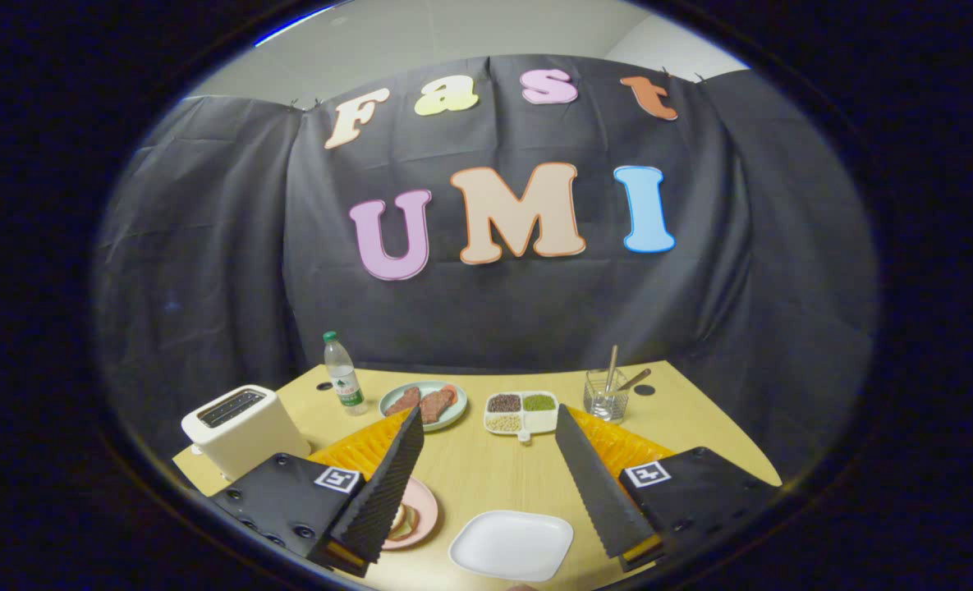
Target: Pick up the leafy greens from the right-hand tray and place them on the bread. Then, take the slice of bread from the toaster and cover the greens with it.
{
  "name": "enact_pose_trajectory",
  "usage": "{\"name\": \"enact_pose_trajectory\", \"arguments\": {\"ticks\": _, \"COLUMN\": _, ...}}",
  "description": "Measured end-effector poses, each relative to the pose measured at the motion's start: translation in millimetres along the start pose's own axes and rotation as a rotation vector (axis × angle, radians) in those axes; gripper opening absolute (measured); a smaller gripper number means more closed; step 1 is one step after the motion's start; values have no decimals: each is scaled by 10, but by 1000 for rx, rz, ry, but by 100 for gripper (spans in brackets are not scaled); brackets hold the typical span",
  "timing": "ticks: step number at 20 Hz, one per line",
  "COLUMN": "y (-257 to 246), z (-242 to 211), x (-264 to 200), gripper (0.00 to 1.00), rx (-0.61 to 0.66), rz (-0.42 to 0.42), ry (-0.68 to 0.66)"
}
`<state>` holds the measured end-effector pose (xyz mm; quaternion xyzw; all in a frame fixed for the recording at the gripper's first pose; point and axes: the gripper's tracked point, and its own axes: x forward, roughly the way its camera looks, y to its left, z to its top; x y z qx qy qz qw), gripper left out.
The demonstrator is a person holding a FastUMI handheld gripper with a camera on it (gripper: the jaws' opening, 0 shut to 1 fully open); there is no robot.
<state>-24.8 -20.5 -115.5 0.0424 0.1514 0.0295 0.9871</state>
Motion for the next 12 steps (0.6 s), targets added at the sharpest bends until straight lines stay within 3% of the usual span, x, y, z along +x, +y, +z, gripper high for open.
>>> {"name": "enact_pose_trajectory", "arguments": {"ticks": 12, "y": -192, "z": 508, "x": 33, "gripper": 100, "rx": -18, "rz": -58, "ry": -116}}
